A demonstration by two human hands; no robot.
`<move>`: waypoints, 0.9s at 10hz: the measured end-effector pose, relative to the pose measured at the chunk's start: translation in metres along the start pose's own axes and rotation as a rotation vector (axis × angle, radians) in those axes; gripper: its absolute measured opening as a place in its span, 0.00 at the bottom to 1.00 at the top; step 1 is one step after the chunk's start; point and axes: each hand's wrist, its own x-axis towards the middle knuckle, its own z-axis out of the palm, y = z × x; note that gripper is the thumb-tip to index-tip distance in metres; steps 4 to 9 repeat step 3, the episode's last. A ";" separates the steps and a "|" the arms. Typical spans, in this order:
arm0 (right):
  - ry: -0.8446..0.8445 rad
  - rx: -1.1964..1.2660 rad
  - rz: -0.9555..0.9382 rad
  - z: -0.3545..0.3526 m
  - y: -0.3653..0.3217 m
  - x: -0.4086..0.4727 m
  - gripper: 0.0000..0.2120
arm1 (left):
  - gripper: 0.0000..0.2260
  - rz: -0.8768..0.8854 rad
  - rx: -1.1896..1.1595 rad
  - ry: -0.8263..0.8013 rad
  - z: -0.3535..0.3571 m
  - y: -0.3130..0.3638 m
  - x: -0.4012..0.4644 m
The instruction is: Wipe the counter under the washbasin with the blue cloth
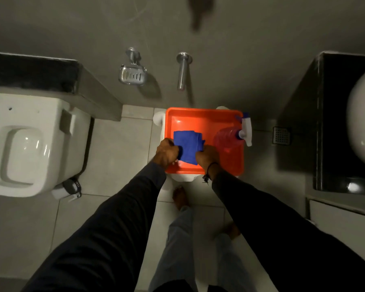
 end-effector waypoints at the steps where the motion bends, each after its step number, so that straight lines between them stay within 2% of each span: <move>1: 0.006 0.052 -0.006 -0.005 0.001 -0.006 0.04 | 0.14 0.010 -0.035 -0.114 0.001 0.000 -0.011; 2: 0.032 0.117 -0.028 -0.010 0.000 -0.011 0.09 | 0.14 0.023 -0.050 -0.126 0.000 0.002 -0.025; 3: 0.040 0.145 -0.082 -0.031 -0.012 -0.034 0.17 | 0.16 0.101 -0.039 0.033 -0.013 0.008 -0.052; 9: 0.040 0.145 -0.082 -0.031 -0.012 -0.034 0.17 | 0.16 0.101 -0.039 0.033 -0.013 0.008 -0.052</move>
